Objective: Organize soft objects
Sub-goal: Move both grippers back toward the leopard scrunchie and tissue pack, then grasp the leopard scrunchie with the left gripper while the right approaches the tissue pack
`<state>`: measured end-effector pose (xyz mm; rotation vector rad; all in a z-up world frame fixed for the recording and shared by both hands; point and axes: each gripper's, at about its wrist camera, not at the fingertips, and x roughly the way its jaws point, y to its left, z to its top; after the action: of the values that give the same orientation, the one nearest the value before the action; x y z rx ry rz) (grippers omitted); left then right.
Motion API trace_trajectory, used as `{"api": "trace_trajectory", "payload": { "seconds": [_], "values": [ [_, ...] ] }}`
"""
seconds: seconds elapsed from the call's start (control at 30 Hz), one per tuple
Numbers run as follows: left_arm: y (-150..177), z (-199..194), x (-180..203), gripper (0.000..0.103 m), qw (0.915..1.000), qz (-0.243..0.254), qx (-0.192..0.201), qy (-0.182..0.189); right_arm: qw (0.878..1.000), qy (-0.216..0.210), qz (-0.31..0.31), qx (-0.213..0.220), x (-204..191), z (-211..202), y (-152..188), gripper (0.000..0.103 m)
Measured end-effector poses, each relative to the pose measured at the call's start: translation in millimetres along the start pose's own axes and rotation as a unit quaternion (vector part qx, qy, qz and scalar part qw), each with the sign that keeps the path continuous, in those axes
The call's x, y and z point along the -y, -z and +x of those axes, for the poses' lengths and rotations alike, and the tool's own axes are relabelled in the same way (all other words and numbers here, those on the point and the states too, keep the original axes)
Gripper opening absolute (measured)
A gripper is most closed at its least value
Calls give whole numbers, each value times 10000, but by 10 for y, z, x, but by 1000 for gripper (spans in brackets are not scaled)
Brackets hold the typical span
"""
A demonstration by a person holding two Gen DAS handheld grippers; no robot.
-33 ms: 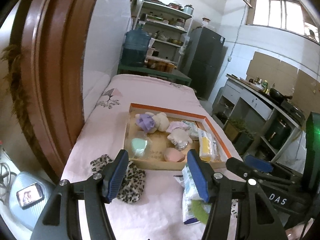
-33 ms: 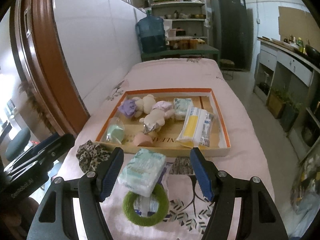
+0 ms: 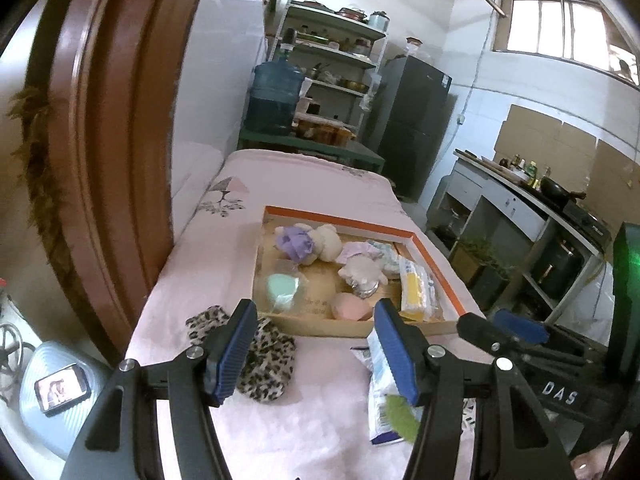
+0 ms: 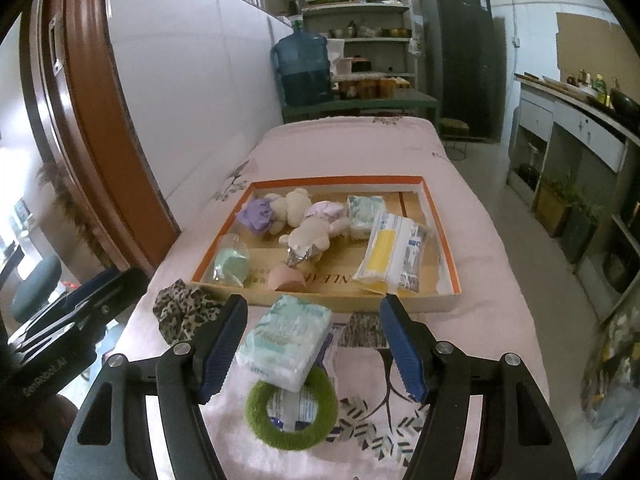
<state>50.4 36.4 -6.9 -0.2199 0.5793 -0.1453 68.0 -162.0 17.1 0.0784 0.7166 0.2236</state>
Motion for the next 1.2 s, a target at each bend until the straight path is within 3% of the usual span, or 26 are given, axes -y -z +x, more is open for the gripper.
{"api": "trace_trajectory", "payload": {
  "seconds": [0.5,1.2],
  "values": [
    [249,-99,-258,61,9997,-147,23,-193,9996,-152,181,-145,0,-25,187,71],
    [325,628,-730,61,9955,-387,-724,-467,9977,-252,237,-575,-60,457,242,74]
  ]
}}
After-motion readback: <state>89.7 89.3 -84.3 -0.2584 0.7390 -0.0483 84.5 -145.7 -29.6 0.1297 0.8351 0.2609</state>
